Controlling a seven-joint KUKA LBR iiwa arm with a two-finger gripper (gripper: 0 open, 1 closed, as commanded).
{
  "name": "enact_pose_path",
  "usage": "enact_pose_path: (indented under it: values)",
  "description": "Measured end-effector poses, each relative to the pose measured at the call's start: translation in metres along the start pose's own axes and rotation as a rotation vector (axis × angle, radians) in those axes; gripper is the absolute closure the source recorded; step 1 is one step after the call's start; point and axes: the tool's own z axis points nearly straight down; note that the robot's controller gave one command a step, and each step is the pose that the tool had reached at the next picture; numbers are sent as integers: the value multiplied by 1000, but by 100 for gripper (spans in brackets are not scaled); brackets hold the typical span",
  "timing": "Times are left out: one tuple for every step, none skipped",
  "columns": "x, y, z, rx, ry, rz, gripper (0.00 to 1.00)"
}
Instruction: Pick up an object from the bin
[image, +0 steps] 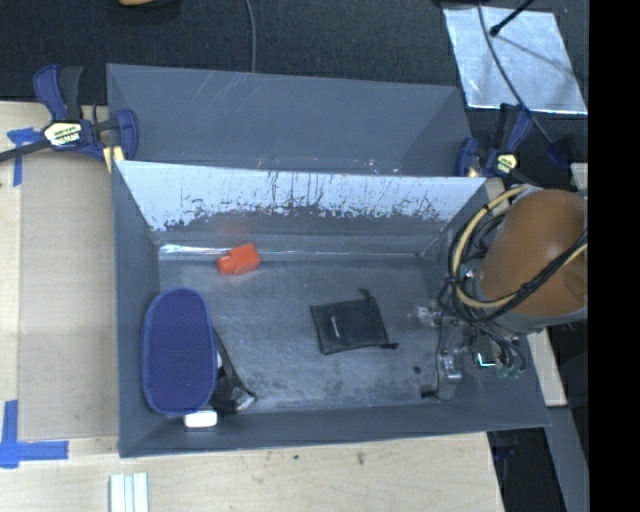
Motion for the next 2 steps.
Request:
enact_pose_path:
  values:
    - [-49,50,59,-1,-11,130,0]
    - [-55,79,26,0,-13,122,0]
